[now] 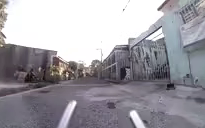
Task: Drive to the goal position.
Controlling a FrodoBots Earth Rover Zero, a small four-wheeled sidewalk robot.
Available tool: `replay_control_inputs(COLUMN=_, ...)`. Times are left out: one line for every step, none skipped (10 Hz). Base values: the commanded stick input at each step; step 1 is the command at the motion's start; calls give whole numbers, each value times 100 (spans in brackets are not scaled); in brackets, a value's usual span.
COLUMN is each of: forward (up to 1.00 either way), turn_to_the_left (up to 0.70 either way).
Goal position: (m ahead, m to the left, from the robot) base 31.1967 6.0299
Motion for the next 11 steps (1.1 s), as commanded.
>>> replay_control_inputs(forward=70, turn_to_the_left=0)
replay_control_inputs(forward=70, turn_to_the_left=0)
replay_control_inputs(forward=70, turn_to_the_left=0)
replay_control_inputs(forward=70, turn_to_the_left=0)
replay_control_inputs(forward=70, turn_to_the_left=0)
replay_control_inputs(forward=70, turn_to_the_left=0)
replay_control_inputs(forward=70, turn_to_the_left=0)
replay_control_inputs(forward=70, turn_to_the_left=0)
replay_control_inputs(forward=70, turn_to_the_left=0)
replay_control_inputs(forward=70, turn_to_the_left=0)
replay_control_inputs(forward=70, turn_to_the_left=0)
